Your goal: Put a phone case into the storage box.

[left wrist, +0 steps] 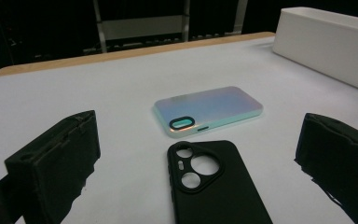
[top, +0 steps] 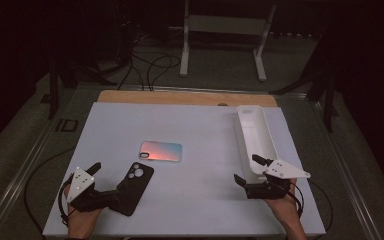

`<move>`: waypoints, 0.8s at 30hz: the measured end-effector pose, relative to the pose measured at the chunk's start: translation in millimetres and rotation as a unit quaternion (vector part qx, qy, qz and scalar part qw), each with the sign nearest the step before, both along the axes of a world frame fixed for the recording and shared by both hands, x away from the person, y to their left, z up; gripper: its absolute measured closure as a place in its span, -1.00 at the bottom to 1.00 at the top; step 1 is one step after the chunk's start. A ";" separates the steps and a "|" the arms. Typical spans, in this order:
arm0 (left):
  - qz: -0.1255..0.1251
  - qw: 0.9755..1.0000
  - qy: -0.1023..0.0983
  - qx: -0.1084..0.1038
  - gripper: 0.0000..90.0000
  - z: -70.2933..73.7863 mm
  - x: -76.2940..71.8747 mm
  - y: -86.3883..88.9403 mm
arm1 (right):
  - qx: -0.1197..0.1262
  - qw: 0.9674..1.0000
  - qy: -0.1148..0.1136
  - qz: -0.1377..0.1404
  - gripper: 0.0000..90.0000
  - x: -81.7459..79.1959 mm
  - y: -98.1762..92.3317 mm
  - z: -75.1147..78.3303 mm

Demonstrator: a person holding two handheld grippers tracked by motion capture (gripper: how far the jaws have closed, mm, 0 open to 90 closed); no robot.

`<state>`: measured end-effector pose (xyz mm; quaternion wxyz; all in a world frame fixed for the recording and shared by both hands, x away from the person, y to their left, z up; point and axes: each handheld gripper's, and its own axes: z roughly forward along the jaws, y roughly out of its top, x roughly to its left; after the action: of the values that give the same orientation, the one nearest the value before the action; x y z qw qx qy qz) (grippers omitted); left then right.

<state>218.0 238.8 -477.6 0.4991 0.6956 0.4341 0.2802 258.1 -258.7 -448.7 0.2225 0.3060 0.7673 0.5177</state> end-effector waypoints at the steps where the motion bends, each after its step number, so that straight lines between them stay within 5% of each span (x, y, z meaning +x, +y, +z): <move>1: 0.002 1.000 0.001 -0.001 -1.00 -0.5 0.2 0.4 | -0.002 1.000 -0.002 0.002 -0.82 2.4 2.8 3.8; 14: 0.008 1.000 -0.004 -0.007 -1.00 -1.0 -0.5 3.1 | -0.053 0.996 -0.009 0.073 -0.82 39.5 57.2 58.5; 24: 0.009 1.000 -0.003 -0.009 -1.00 -1.7 -0.4 5.1 | -0.119 0.985 0.005 0.123 -0.81 69.6 116.4 68.3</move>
<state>217.6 243.9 -479.3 0.5039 0.6865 0.4413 0.2830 327.7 -142.3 -380.4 0.1880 0.1837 0.8562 0.4447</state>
